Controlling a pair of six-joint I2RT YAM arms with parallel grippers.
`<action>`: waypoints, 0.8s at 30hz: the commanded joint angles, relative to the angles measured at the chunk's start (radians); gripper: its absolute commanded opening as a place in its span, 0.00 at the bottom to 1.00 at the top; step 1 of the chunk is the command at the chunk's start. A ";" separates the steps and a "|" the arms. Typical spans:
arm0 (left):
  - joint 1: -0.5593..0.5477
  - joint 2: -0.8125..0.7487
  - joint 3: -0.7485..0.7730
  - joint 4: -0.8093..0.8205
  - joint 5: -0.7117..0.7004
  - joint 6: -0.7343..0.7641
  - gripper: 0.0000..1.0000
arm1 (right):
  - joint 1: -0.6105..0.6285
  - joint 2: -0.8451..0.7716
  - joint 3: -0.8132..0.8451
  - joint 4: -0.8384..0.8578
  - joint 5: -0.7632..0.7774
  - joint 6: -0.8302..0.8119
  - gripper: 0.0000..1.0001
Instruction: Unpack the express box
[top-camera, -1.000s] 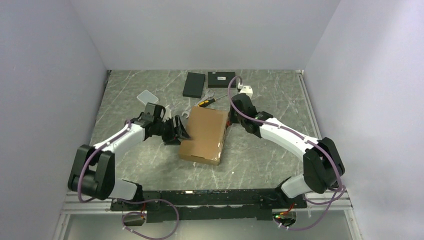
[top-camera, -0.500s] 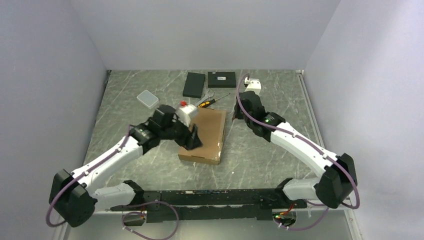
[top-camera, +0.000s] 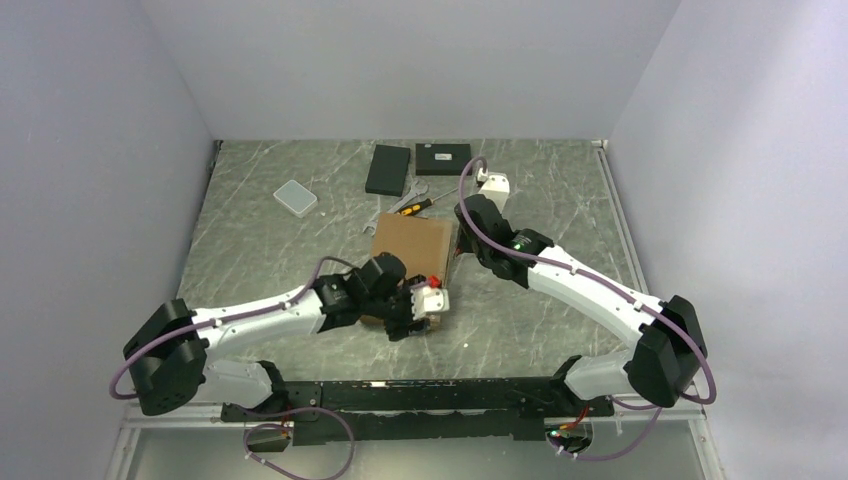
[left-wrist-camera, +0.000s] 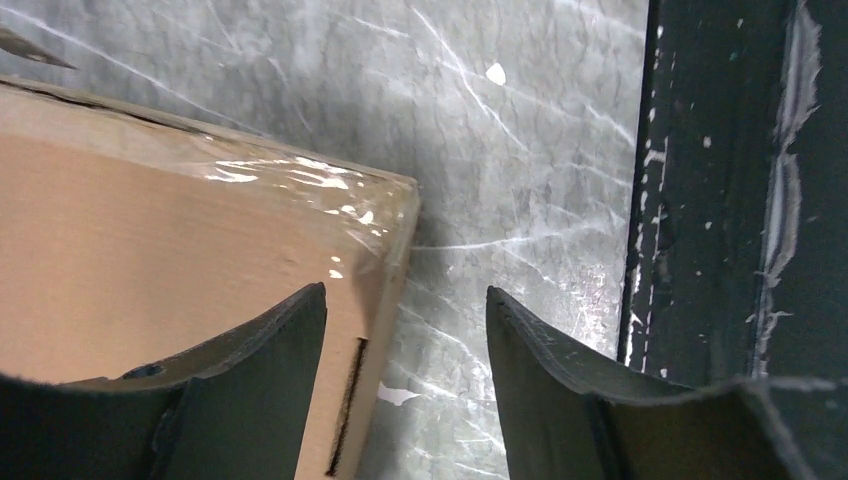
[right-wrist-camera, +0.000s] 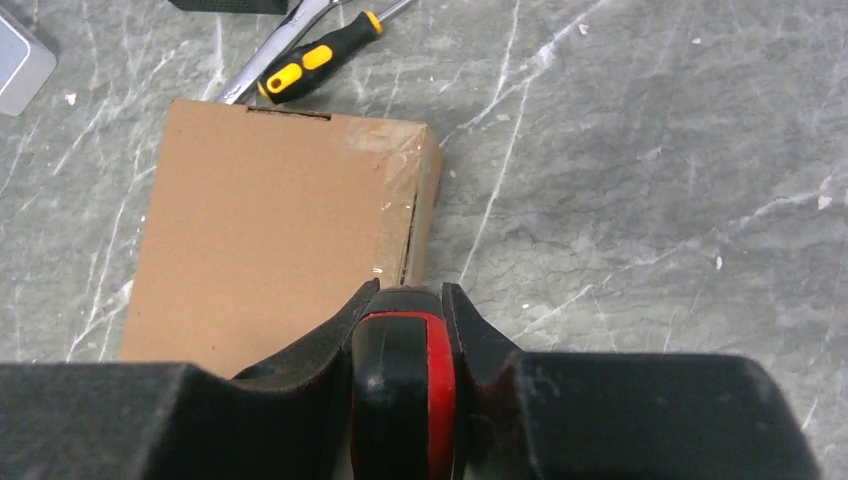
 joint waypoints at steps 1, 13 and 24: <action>-0.069 -0.033 -0.093 0.200 -0.115 0.080 0.65 | 0.001 -0.012 0.046 0.003 0.046 0.036 0.00; -0.100 0.103 -0.111 0.429 -0.354 0.064 0.49 | 0.016 -0.042 0.038 0.019 0.039 0.011 0.00; -0.100 0.202 -0.077 0.503 -0.316 0.001 0.43 | 0.017 -0.022 0.044 0.013 0.066 0.016 0.00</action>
